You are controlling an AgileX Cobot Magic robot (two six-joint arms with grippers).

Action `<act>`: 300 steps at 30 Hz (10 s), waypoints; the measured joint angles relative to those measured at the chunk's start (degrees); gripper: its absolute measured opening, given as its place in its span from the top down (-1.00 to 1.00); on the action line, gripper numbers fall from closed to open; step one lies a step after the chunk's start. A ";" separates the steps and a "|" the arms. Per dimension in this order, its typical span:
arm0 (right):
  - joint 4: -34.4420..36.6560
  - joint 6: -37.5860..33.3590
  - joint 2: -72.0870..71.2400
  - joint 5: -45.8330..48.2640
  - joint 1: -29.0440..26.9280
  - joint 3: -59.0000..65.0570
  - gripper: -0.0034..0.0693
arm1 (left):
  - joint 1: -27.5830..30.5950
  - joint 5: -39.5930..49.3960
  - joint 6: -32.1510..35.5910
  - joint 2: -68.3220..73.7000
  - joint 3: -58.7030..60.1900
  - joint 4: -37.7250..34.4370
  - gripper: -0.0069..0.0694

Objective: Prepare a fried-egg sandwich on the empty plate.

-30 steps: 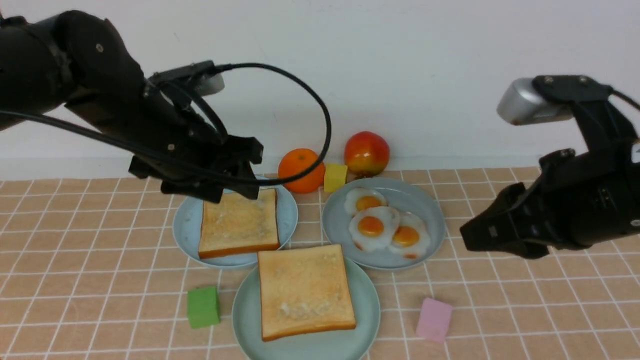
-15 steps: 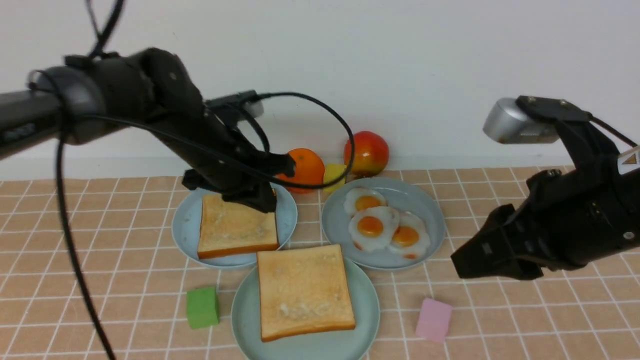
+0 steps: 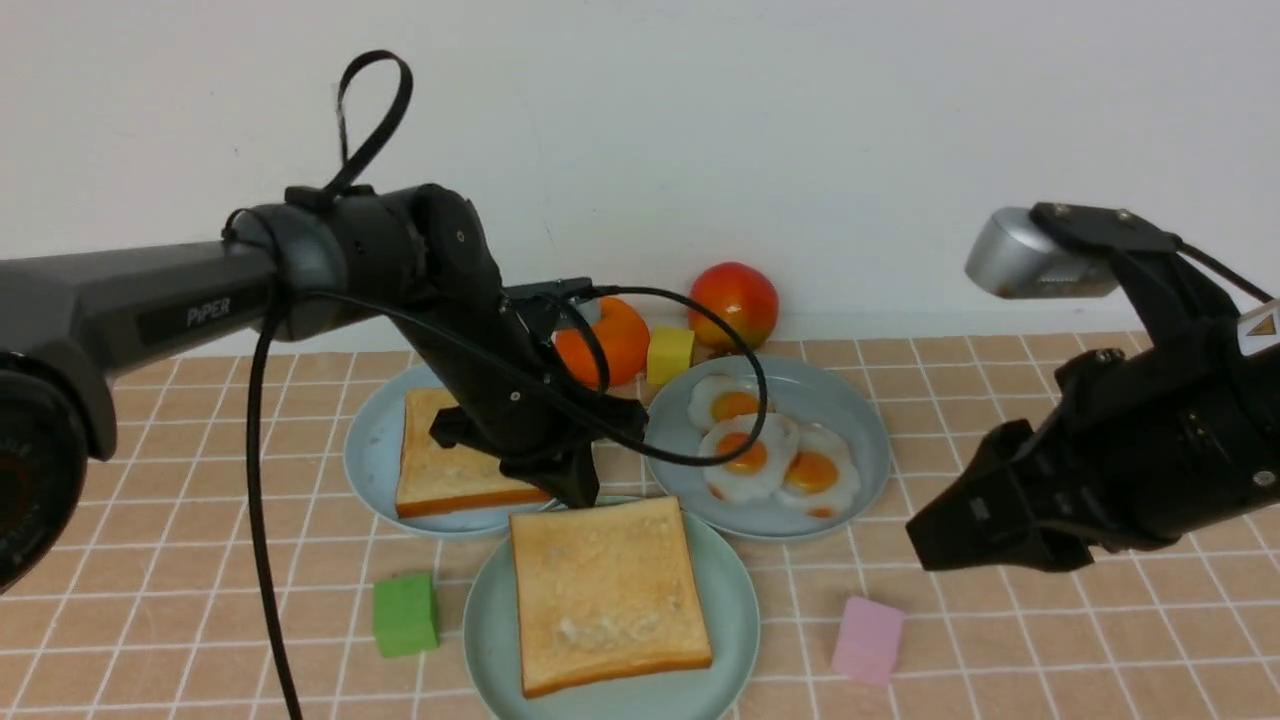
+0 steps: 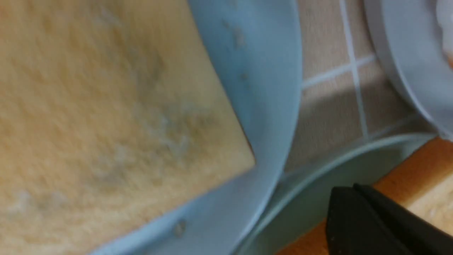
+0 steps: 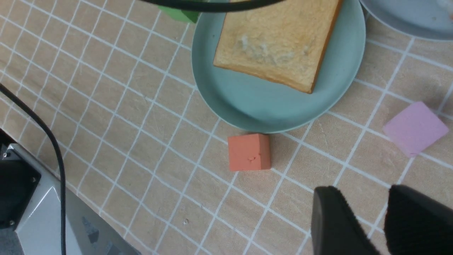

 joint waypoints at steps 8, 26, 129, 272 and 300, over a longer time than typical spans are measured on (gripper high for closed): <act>0.00 0.00 0.00 -1.82 0.00 0.00 0.24 | 0.00 4.74 0.05 -0.26 -0.25 -0.53 0.81; -4.00 7.39 17.42 -5.84 -5.21 -13.47 -0.09 | 0.00 1.88 4.30 -33.43 12.73 -0.89 0.79; -21.04 27.06 58.26 0.65 0.00 -46.49 0.78 | -0.02 -5.81 15.40 -47.95 31.07 -6.93 0.59; 15.19 -26.15 -2.84 -3.06 4.04 1.61 0.81 | -3.86 -29.55 -14.67 -25.37 44.06 -17.56 -0.08; -16.22 6.95 -53.65 -10.91 4.04 28.94 0.73 | -3.93 1.30 -14.51 -83.30 55.41 -10.01 0.68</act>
